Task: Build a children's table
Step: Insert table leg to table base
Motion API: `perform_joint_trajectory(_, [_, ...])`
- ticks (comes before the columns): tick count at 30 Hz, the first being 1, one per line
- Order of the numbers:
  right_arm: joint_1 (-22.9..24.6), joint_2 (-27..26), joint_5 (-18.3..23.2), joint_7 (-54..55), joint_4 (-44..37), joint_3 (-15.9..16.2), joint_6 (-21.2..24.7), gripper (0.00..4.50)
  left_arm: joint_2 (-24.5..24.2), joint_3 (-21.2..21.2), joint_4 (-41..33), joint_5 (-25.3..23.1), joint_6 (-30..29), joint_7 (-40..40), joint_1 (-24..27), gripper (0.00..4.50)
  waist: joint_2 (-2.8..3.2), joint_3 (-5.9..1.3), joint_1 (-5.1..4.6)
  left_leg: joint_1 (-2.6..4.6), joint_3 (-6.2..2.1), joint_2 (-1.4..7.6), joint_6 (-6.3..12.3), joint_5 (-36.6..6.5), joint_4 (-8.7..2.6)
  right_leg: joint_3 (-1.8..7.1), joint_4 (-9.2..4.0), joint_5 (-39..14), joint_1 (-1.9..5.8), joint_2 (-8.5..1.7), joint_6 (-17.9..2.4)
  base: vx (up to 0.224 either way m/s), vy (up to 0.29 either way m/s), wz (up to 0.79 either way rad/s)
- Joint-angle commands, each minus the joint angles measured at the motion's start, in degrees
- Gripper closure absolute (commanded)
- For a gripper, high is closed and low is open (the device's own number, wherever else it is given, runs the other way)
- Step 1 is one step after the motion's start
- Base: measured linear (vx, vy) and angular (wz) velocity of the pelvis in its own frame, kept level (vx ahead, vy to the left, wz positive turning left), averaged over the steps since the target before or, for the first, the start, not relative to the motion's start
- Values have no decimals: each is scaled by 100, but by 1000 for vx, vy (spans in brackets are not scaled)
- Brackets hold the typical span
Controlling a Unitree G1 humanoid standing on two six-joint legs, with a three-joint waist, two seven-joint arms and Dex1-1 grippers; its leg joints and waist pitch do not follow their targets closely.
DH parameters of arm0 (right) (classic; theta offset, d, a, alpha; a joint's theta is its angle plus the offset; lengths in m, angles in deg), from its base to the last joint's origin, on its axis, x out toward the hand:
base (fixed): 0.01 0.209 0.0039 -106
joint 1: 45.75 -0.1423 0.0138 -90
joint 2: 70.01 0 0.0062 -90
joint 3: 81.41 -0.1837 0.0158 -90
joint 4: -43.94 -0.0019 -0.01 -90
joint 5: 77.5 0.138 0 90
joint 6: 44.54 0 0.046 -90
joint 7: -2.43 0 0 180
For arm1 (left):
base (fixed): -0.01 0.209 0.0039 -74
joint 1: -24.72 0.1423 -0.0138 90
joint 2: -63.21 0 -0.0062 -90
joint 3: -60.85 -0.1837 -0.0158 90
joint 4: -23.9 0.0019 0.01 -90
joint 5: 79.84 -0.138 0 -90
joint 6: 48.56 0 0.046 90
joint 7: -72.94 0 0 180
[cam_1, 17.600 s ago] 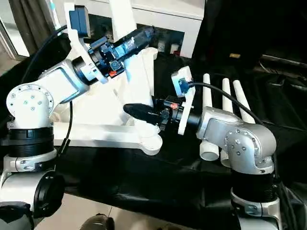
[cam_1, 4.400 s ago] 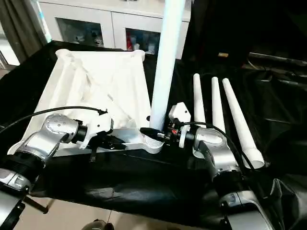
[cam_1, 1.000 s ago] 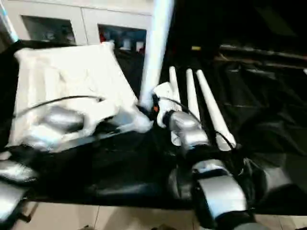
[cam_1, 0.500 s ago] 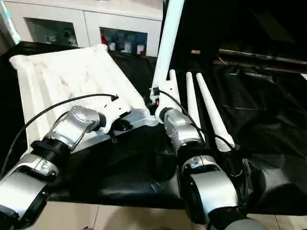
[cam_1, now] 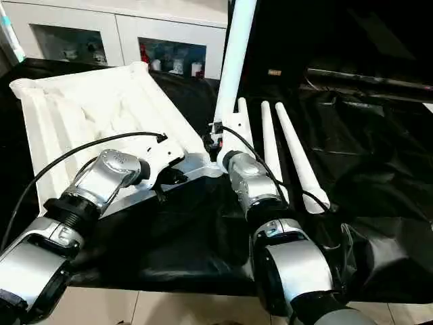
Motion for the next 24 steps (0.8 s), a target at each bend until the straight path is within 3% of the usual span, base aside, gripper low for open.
perform_joint_trajectory(1, [434, -173, -85, -20, 748, 77, 637, 259, 194, -164, 34, -46, 107, 52, -87, 450, 126, -97, -28, 8, -153, 192, 0, -2453, -471, 308, -676, -3509, -41, -523, -281, 0, 0, 0])
perform_joint_trajectory(6, [448, -197, -114, -163, 700, 93, 567, 259, 178, -157, 40, -53, 137, 55, -82, 450, 144, -117, -34, -6, -149, 210, -9, -2357, -498, 310, -661, -3162, -10, -523, -382, 0, 0, 0])
perform_joint_trajectory(9, [444, -205, -115, -195, 660, 86, 562, 189, 173, -151, 39, -51, 159, 57, -81, 450, 143, -104, -35, -2, -140, 204, 0, -2379, -497, 320, -666, -3162, -15, -528, -417, 0, 0, 0])
perform_joint_trajectory(12, [428, -218, -84, -224, 634, 53, 567, 173, 162, -137, 26, -38, 167, 68, -78, 450, 134, -120, -25, -30, -131, 218, 24, -2154, -501, 336, -633, -2906, 13, -530, -488, 0, 0, 0])
perform_joint_trajectory(21, [382, -180, -74, -440, 477, 3, 471, 90, 97, -121, -52, -5, 300, 196, -29, 450, 166, -116, 0, -30, -88, 230, 27, -1904, -483, 354, -603, -2499, 21, -536, -689, 0, 0, 0])
perform_joint_trajectory(24, [352, -134, 31, -720, 287, -57, 364, 66, 44, -88, -186, 60, 398, 325, 33, 450, 157, -137, -10, -98, -86, 236, 74, -1649, -482, 352, -553, -2204, 90, -543, -758, 0, 0, 0])
